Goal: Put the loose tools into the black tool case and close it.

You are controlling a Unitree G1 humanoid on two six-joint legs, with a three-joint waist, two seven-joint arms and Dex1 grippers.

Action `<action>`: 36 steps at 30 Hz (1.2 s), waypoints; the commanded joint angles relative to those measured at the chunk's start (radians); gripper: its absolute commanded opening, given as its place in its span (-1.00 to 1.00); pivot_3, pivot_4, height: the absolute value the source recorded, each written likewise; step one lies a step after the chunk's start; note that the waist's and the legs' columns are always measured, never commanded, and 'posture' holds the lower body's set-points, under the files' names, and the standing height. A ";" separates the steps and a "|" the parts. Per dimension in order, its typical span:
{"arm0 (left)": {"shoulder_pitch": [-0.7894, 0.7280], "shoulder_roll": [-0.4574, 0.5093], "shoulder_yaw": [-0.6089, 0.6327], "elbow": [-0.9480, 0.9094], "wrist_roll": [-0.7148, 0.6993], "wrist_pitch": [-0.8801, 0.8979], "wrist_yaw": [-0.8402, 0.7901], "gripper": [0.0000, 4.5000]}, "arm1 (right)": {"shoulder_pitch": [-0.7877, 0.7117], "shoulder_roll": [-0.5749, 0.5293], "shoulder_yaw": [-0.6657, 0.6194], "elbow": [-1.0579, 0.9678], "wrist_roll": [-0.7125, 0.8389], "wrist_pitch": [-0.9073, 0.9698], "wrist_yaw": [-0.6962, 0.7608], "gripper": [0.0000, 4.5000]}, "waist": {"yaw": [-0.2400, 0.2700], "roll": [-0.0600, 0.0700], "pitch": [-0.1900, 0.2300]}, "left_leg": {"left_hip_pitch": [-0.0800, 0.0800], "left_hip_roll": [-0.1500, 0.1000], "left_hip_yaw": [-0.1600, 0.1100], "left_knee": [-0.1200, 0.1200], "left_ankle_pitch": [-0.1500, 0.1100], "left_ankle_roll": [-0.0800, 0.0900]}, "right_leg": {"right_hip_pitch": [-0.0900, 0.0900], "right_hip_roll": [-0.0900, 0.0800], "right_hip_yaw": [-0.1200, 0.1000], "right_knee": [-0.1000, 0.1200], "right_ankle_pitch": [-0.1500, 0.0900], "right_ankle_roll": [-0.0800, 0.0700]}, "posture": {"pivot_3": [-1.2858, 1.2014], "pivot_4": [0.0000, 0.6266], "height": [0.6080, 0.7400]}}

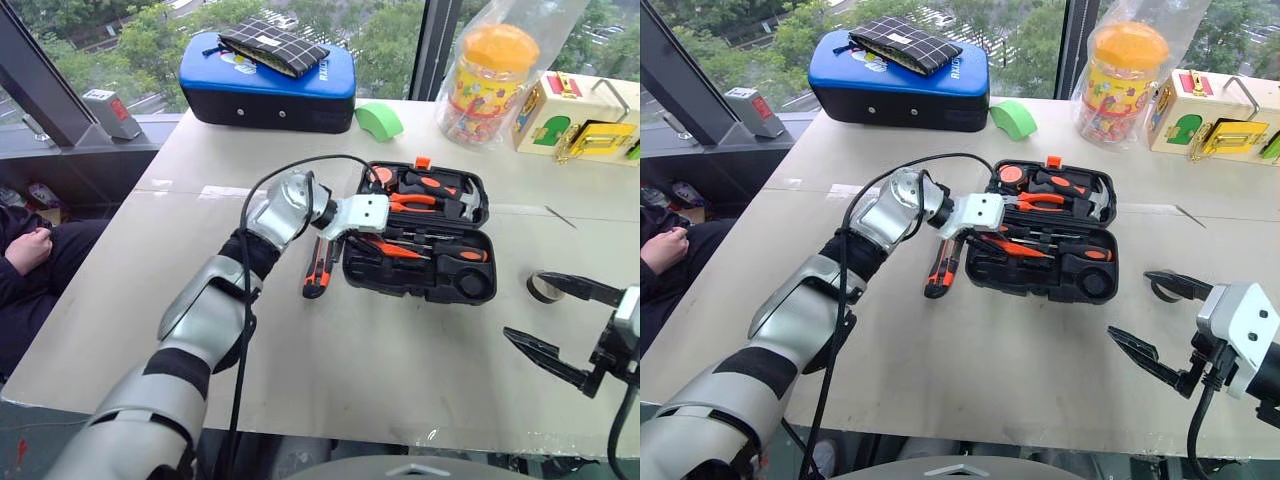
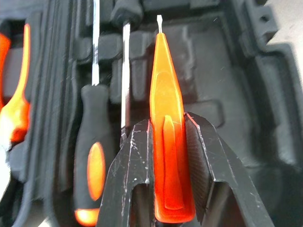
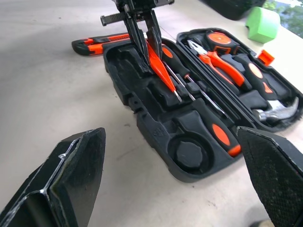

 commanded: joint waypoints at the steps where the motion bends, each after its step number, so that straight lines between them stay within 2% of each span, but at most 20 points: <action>1: -0.034 -0.005 0.028 0.051 0.024 -0.012 0.006 -0.85 | 0.018 0.012 -0.034 -0.047 0.003 -0.023 -0.007 1.00 | 0.000 0.000 0.000 | 0.000 0.000 0.000 0.000 0.000 0.000 | 0.000 0.000 0.000 0.000 0.000 0.000 | 0.03 -0.52 1.00; 7: -0.009 0.029 0.031 0.047 0.038 -0.047 -0.028 -0.85 | 0.025 0.022 -0.021 -0.050 -0.007 -0.029 -0.015 1.00 | -0.007 0.000 0.000 | 0.000 0.000 0.000 0.001 0.000 0.000 | 0.000 0.000 0.000 0.001 0.000 0.000 | 0.03 -0.52 1.00; 15: -0.002 -0.016 0.049 0.091 0.068 -0.107 0.043 -0.85 | -0.002 0.015 -0.013 -0.038 -0.010 -0.025 -0.018 1.00 | -0.002 0.000 0.000 | 0.000 0.000 -0.001 0.002 0.000 0.000 | 0.001 0.000 0.000 0.002 0.000 0.000 | 0.03 -0.52 1.00; 16: -0.004 -0.019 0.052 0.098 0.069 -0.111 0.044 -0.49 | -0.004 0.015 -0.013 -0.036 -0.011 -0.025 -0.017 1.00 | -0.001 0.000 0.000 | 0.001 0.000 -0.001 0.002 0.000 0.000 | 0.001 0.000 0.000 0.003 0.000 0.000 | 0.03 -0.52 1.00; 18: -0.008 -0.024 0.061 0.101 0.060 -0.096 0.025 -0.23 | -0.008 0.013 -0.012 -0.034 -0.012 -0.025 -0.017 1.00 | 0.002 0.000 0.000 | 0.001 0.000 -0.001 0.002 0.000 0.000 | 0.001 0.000 0.000 0.003 0.000 0.000 | 0.03 -0.52 1.00; 21: -0.014 -0.026 0.105 0.079 0.015 -0.029 -0.005 0.39 | -0.013 0.011 -0.009 -0.036 -0.013 -0.022 -0.020 1.00 | 0.002 0.000 0.000 | 0.001 0.000 -0.001 0.002 0.000 0.000 | 0.000 0.000 0.000 0.006 0.000 0.000 | 0.03 -0.52 1.00; 22: -0.016 -0.024 0.123 0.068 -0.003 -0.003 -0.022 0.49 | -0.014 0.011 -0.009 -0.036 -0.013 -0.022 -0.020 1.00 | 0.001 0.000 0.000 | 0.001 0.000 -0.001 0.002 0.000 0.000 | 0.000 0.000 0.000 0.006 0.000 0.001 | 0.03 -0.52 1.00; 23: -0.017 -0.017 0.140 0.054 -0.025 0.035 -0.048 0.71 | -0.014 0.012 -0.010 -0.035 -0.014 -0.022 -0.020 1.00 | 0.001 0.000 0.000 | 0.001 0.000 -0.001 0.002 0.000 0.000 | 0.000 0.000 0.000 0.006 -0.001 0.001 | 0.03 -0.52 1.00; 27: -0.003 -0.009 0.212 0.010 -0.099 0.159 -0.085 0.71 | -0.018 0.016 0.002 -0.032 -0.025 -0.027 -0.023 1.00 | -0.006 0.000 0.000 | 0.001 0.000 -0.001 0.002 0.000 0.000 | 0.000 0.001 0.000 0.008 -0.001 0.001 | 0.03 -0.52 1.00; 28: -0.001 -0.015 0.235 0.004 -0.117 0.211 -0.066 0.50 | -0.022 0.018 0.012 -0.032 -0.032 -0.029 -0.028 1.00 | -0.006 0.000 0.000 | 0.001 0.000 -0.001 0.002 0.000 0.000 | 0.000 0.001 0.000 0.008 -0.001 0.001 | 0.03 -0.52 1.00; 30: 0.014 -0.029 0.273 -0.017 -0.146 0.277 -0.028 0.35 | -0.034 0.021 0.030 -0.032 -0.040 -0.030 -0.039 1.00 | -0.006 0.000 0.000 | 0.001 0.000 -0.002 0.003 0.000 0.000 | 0.000 0.001 0.000 0.009 -0.001 0.001 | 0.03 -0.52 1.00; 34: 0.061 -0.051 0.319 -0.078 -0.163 0.388 0.082 -0.40 | -0.042 0.024 0.048 -0.039 -0.048 -0.028 -0.053 1.00 | -0.010 0.000 0.000 | 0.002 0.001 -0.002 0.003 0.000 0.000 | 0.000 0.000 0.000 0.009 -0.001 0.001 | 0.03 -0.52 1.00; 35: 0.070 -0.052 0.327 -0.096 -0.167 0.406 0.100 -0.68 | -0.041 0.024 0.047 -0.040 -0.048 -0.029 -0.053 1.00 | -0.010 0.000 0.000 | 0.002 0.002 -0.002 0.003 0.000 0.000 | 0.000 0.000 0.000 0.009 -0.001 0.001 | 0.03 -0.52 1.00; 36: 0.082 -0.046 0.332 -0.114 -0.167 0.420 0.113 -0.82 | -0.037 0.025 0.044 -0.042 -0.049 -0.029 -0.054 1.00 | -0.011 0.000 0.000 | 0.002 0.002 -0.002 0.003 0.000 0.000 | 0.000 0.000 0.000 0.010 -0.001 0.001 | 0.03 -0.52 1.00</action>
